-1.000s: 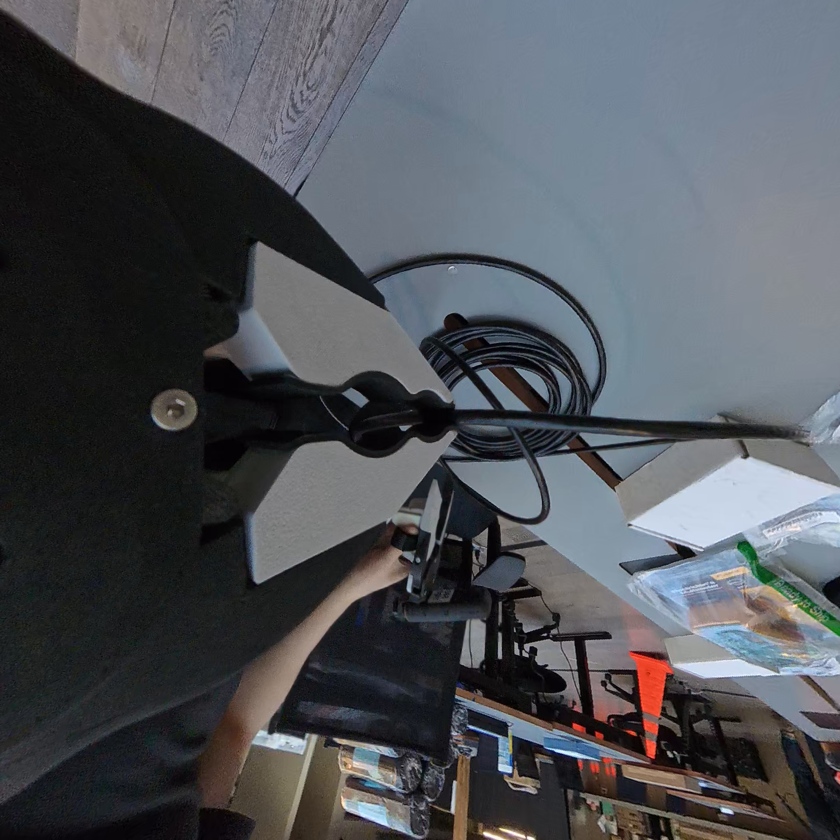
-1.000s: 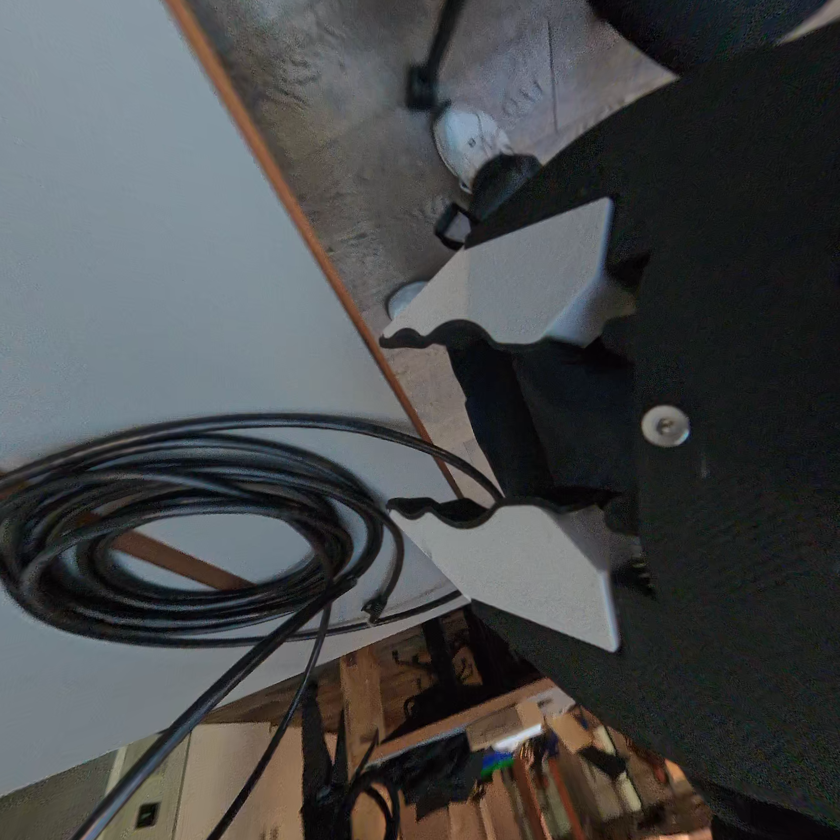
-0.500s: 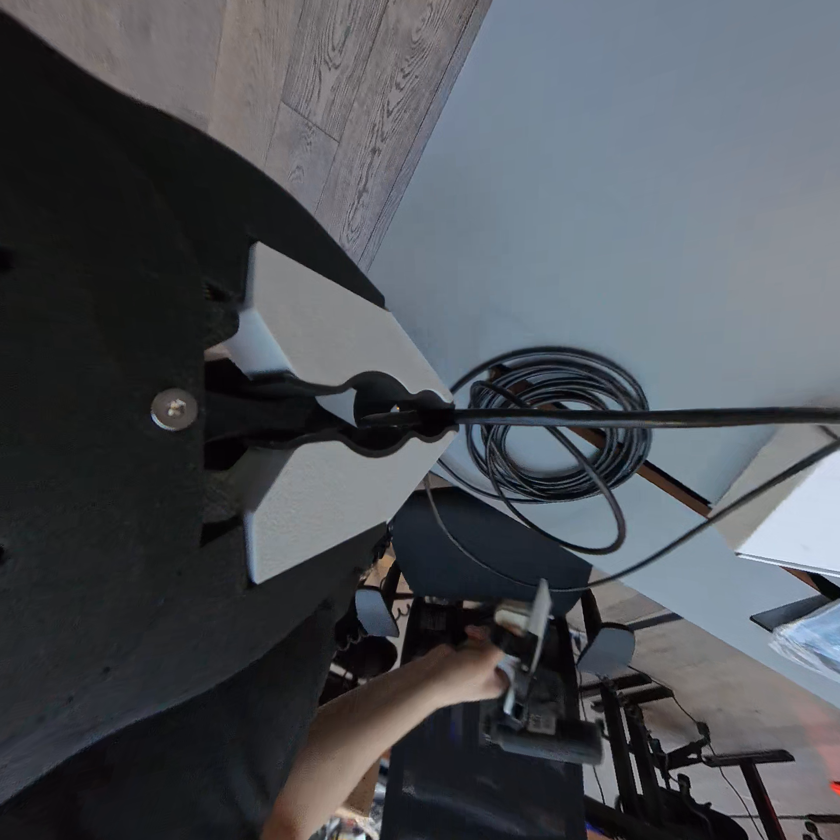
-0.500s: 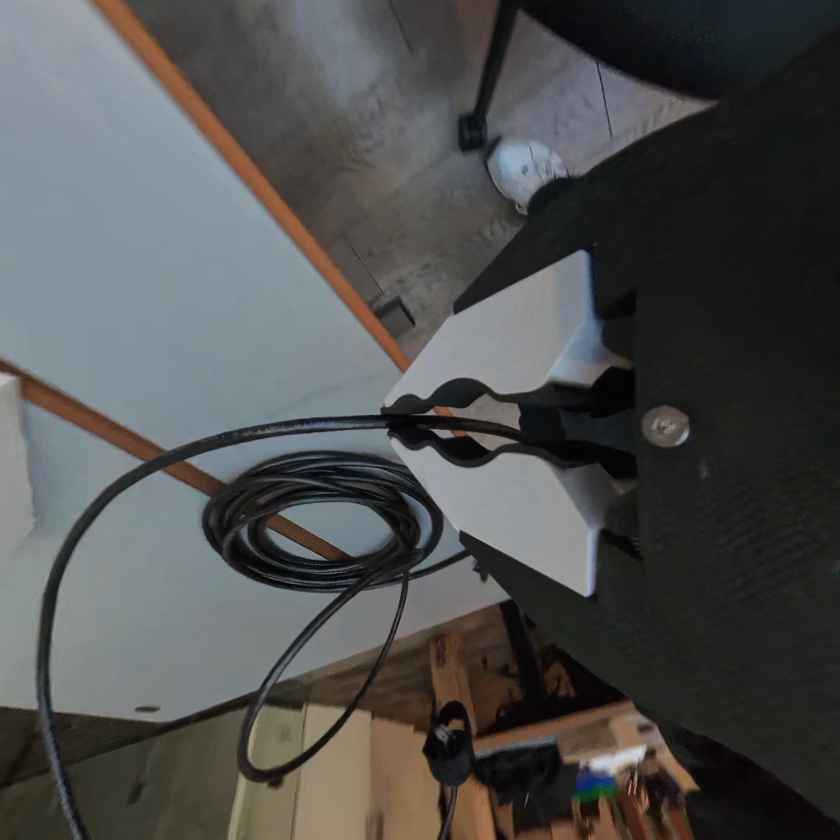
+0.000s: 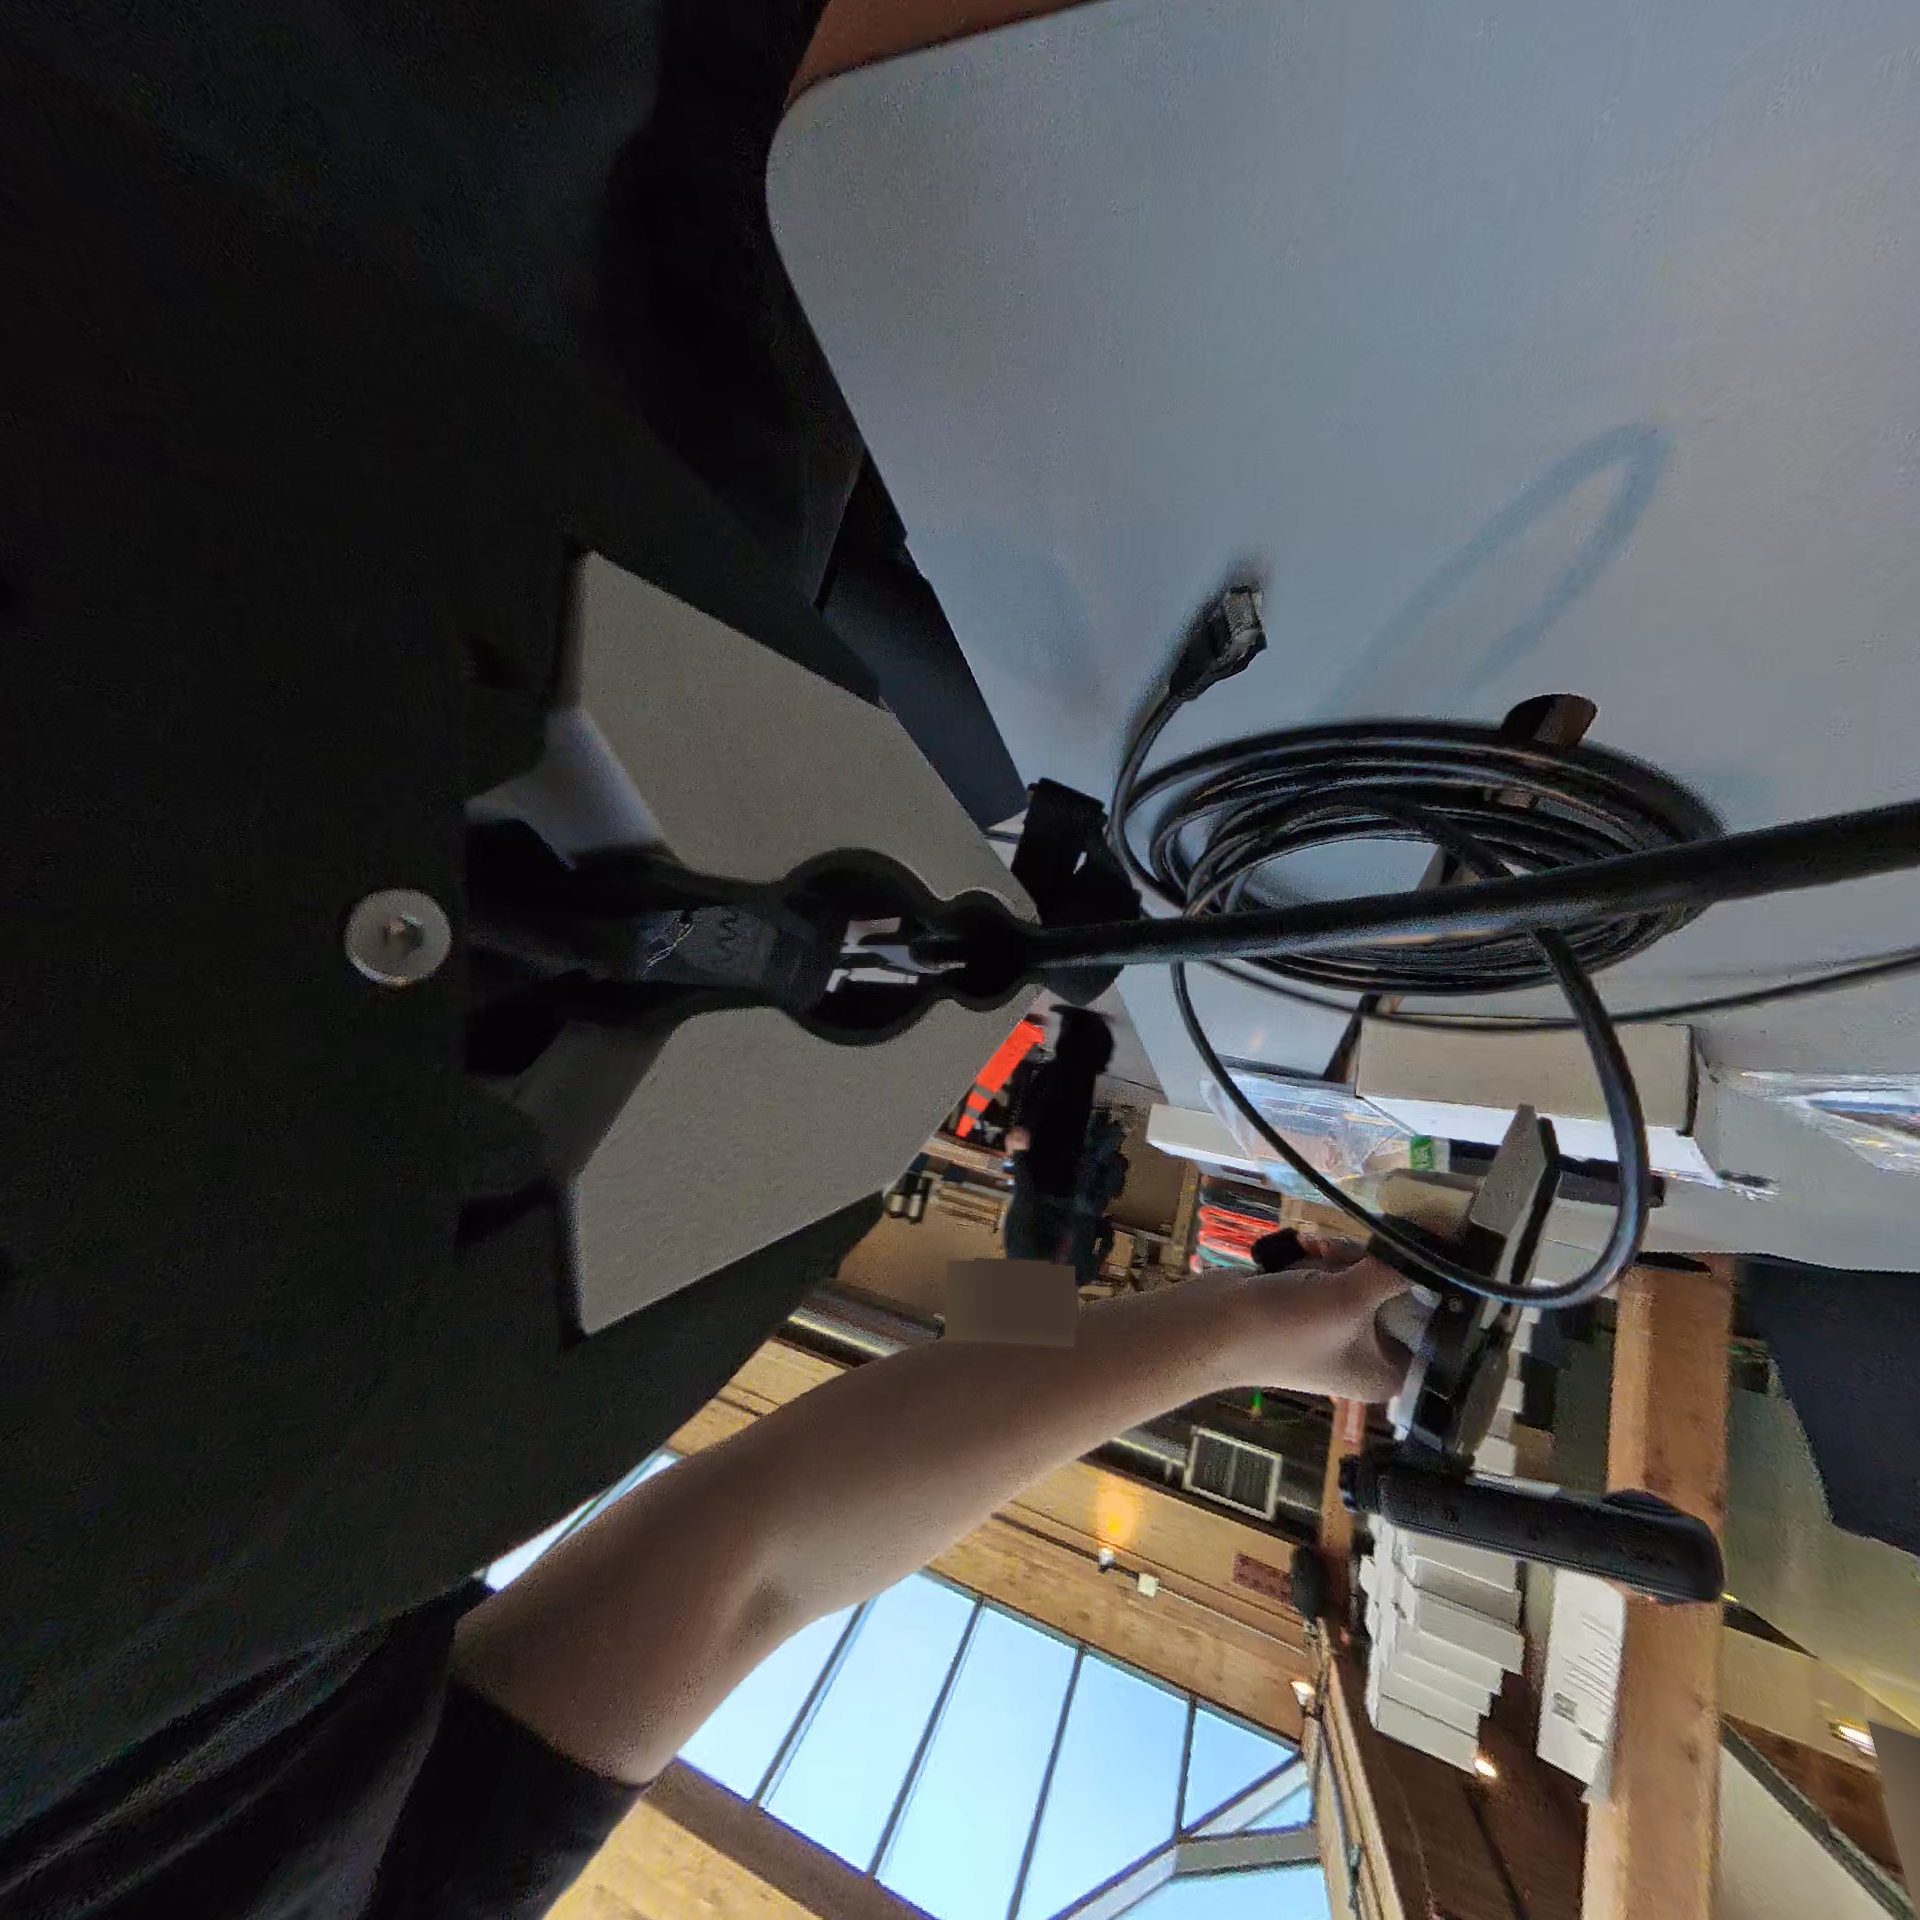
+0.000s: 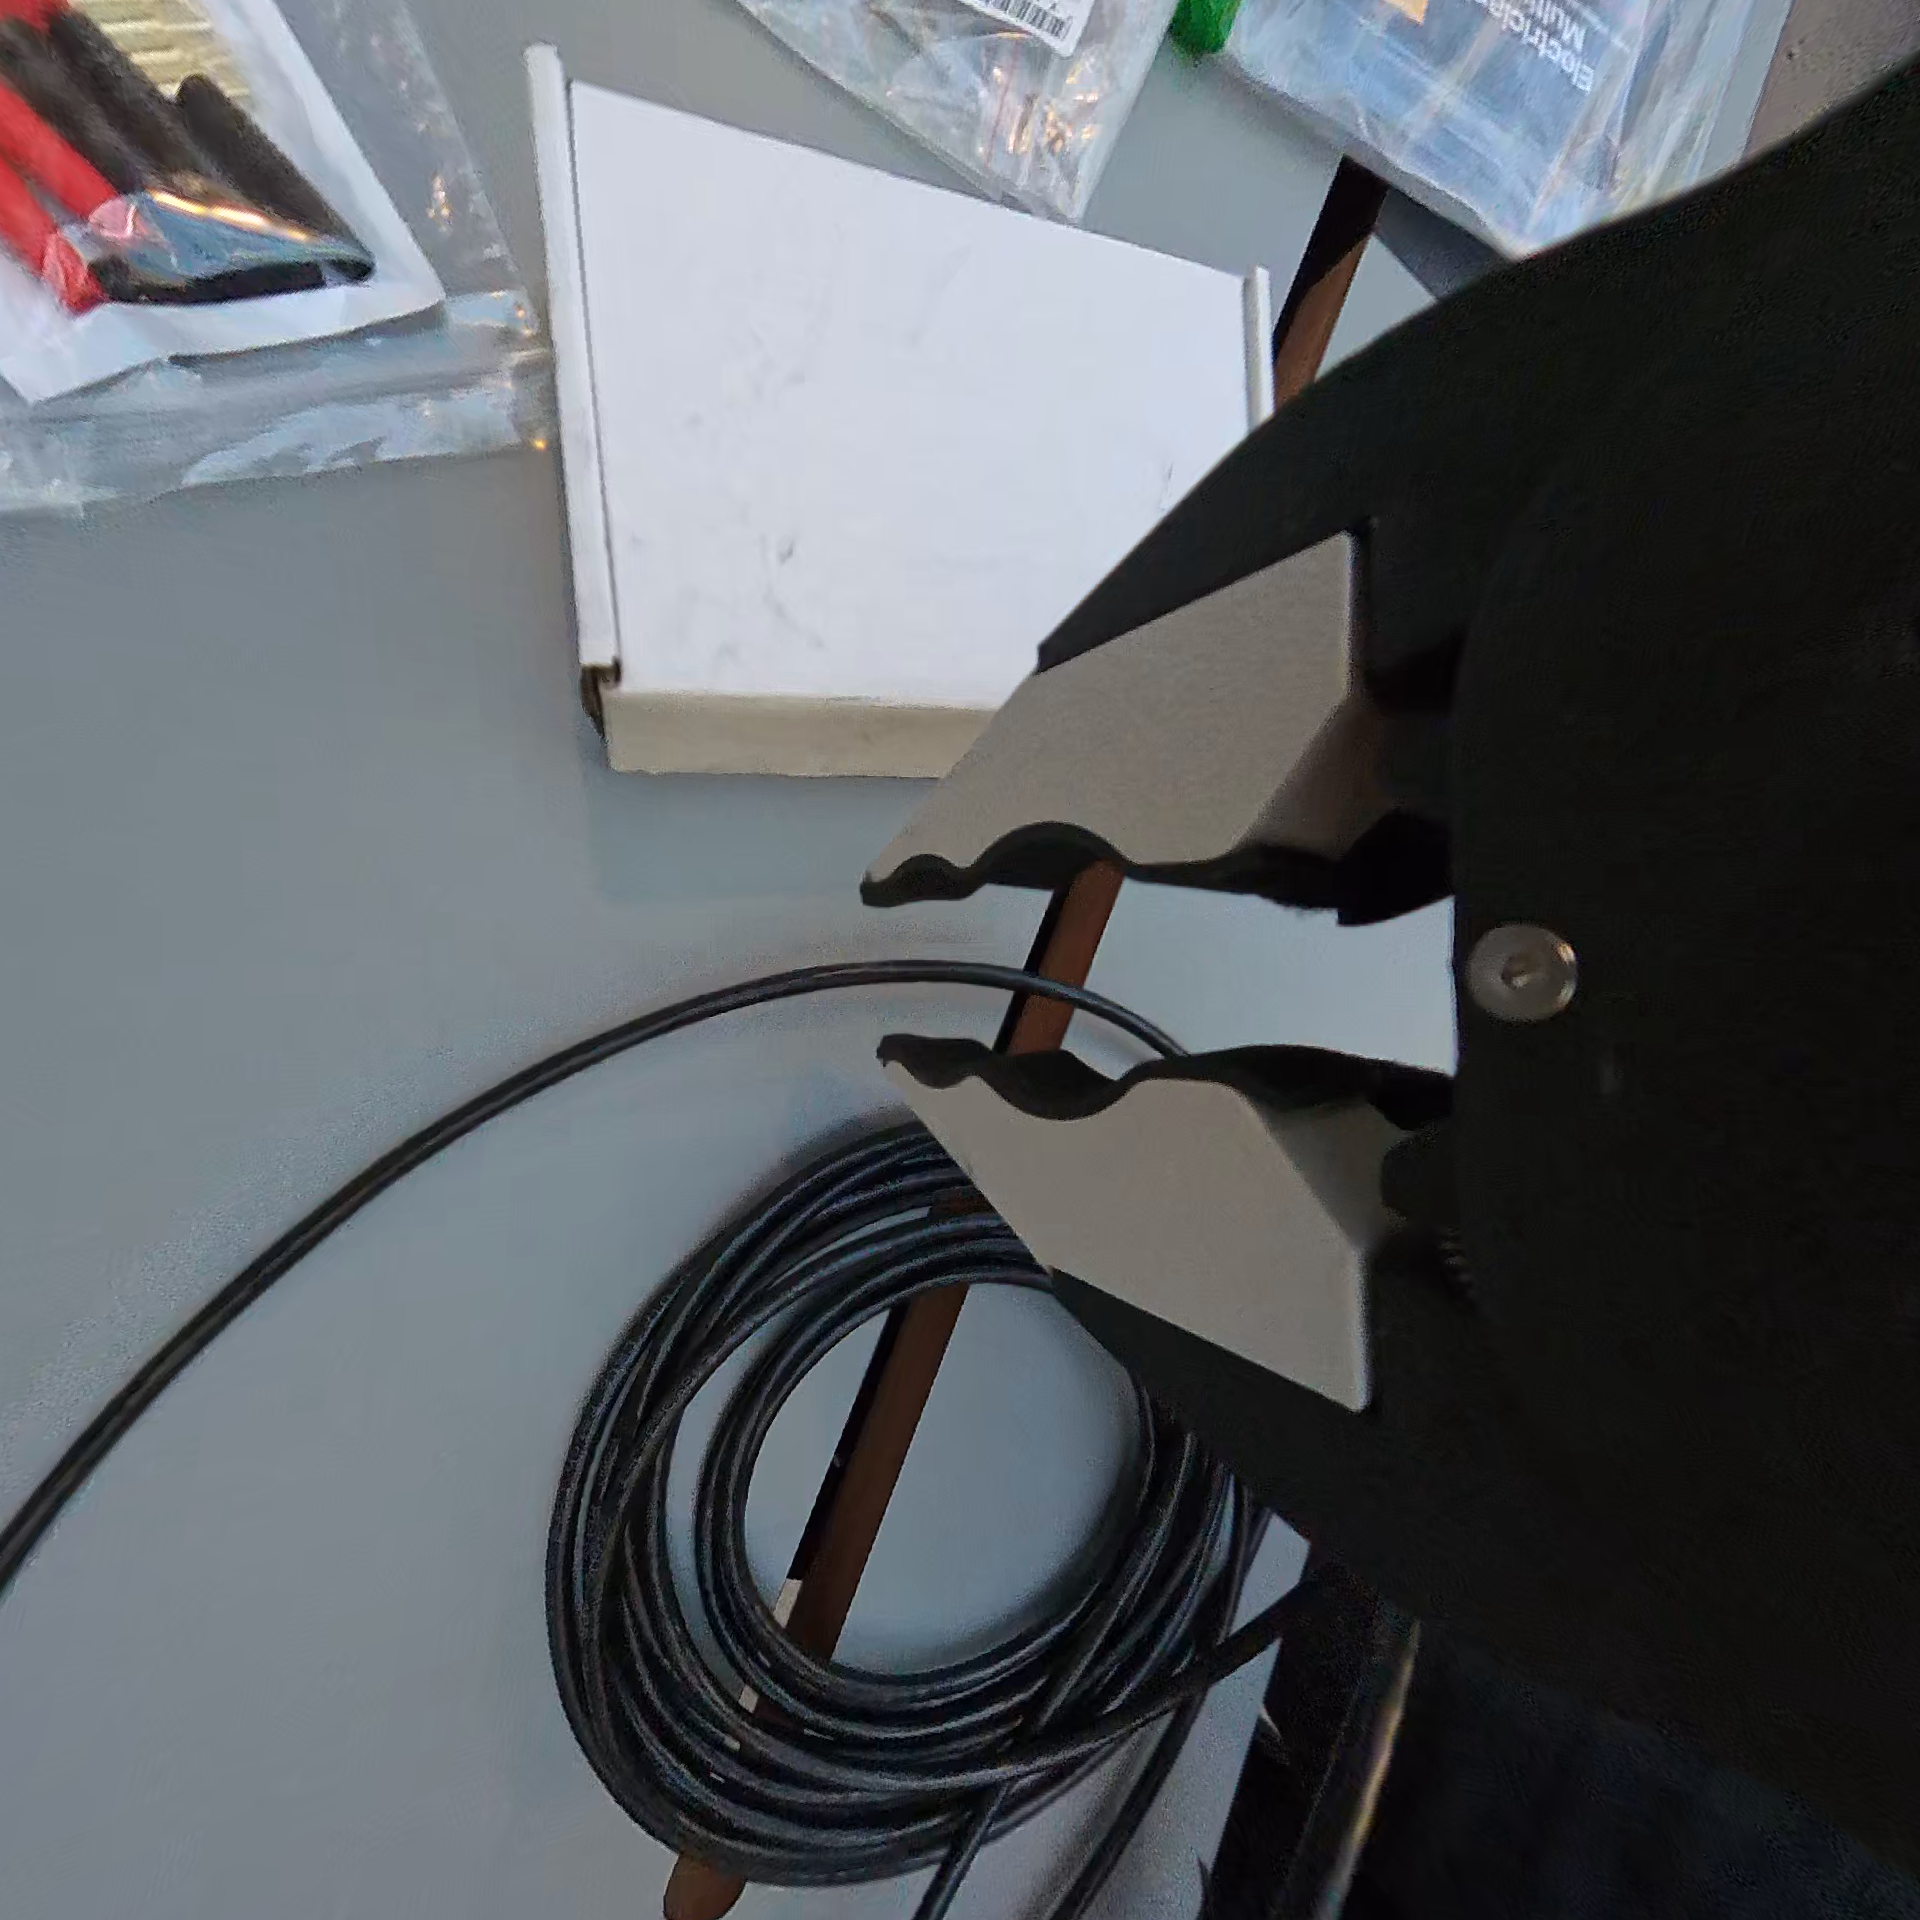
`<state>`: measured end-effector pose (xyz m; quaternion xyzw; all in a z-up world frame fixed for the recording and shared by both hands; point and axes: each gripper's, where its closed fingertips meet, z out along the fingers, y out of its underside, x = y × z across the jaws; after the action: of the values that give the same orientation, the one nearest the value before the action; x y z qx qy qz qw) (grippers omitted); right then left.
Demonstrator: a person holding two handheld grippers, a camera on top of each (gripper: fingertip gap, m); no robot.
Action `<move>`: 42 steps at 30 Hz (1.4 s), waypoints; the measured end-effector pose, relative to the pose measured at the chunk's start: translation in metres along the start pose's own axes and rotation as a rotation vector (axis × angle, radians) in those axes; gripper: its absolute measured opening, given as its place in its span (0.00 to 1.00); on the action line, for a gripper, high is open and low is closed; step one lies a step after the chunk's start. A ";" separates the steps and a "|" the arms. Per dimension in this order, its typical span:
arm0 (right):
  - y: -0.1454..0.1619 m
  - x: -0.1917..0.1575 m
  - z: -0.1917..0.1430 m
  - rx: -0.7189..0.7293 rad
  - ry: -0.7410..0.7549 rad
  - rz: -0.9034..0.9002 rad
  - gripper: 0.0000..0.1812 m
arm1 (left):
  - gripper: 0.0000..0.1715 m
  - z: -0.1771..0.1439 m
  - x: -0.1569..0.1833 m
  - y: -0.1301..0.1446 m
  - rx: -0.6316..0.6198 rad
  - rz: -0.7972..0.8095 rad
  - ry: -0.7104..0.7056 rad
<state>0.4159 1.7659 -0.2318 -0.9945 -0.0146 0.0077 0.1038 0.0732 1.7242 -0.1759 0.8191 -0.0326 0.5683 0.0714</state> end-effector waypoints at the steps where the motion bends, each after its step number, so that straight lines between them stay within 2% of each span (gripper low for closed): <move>1: -0.003 -0.002 0.000 0.015 0.001 -0.012 0.14 | 0.01 0.004 -0.001 0.008 0.028 0.004 -0.005; 4: -0.014 0.001 -0.022 0.150 0.039 -0.001 0.21 | 0.01 0.015 0.000 0.026 0.075 0.030 -0.017; 6: -0.018 -0.008 -0.060 0.317 0.005 0.031 0.23 | 0.01 0.018 -0.001 0.031 0.103 0.052 -0.045; 8: -0.008 -0.042 -0.103 0.502 -0.109 0.041 0.24 | 0.01 0.023 -0.002 0.033 0.128 0.071 -0.072; 10: 0.025 -0.095 -0.127 0.596 -0.288 0.122 0.24 | 0.01 0.029 0.001 0.035 0.153 0.057 -0.065; 13: 0.099 -0.183 -0.109 0.514 -0.663 0.456 0.30 | 0.01 0.042 0.011 0.043 0.160 -0.012 -0.021; 15: 0.133 -0.229 -0.088 0.439 -0.886 0.727 0.33 | 0.01 0.051 0.016 0.055 0.122 -0.028 -0.020; 17: 0.144 -0.252 -0.075 0.422 -1.054 0.956 0.33 | 0.01 0.059 0.019 0.068 0.069 -0.007 -0.045; 20: 0.146 -0.266 -0.062 0.428 -1.108 1.077 0.32 | 0.01 0.070 0.023 0.082 -0.006 0.039 -0.086; 22: 0.143 -0.263 -0.062 0.468 -1.074 1.065 0.22 | 0.01 0.079 0.028 0.090 -0.051 0.043 -0.080; 25: 0.144 -0.233 -0.064 0.575 -0.955 1.084 0.08 | 0.01 0.094 0.033 0.102 -0.136 0.077 -0.070; 28: 0.151 -0.209 -0.066 0.606 -0.885 1.086 0.05 | 0.04 0.108 0.033 0.118 -0.256 0.130 -0.055; 31: 0.159 -0.179 -0.070 0.627 -0.760 1.060 0.03 | 0.15 0.106 0.027 0.110 -0.291 0.194 -0.083; 34: 0.172 -0.143 -0.074 0.604 -0.597 1.022 0.01 | 0.17 0.085 0.020 0.073 -0.237 0.280 -0.119; 38: 0.190 -0.086 -0.070 0.487 -0.372 0.941 0.01 | 0.19 0.054 0.002 0.001 -0.178 0.415 -0.188; 40: 0.175 -0.064 -0.073 0.471 -0.365 0.906 0.01 | 0.19 0.048 -0.002 -0.033 -0.178 0.448 -0.193; 42: 0.151 -0.046 -0.071 0.417 -0.320 0.791 0.01 | 0.18 0.049 -0.002 -0.064 -0.193 0.492 -0.195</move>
<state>0.3755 1.6018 -0.1929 -0.8680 0.3514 0.2024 0.2867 0.1261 1.7801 -0.2000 0.8269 -0.2912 0.4811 0.0055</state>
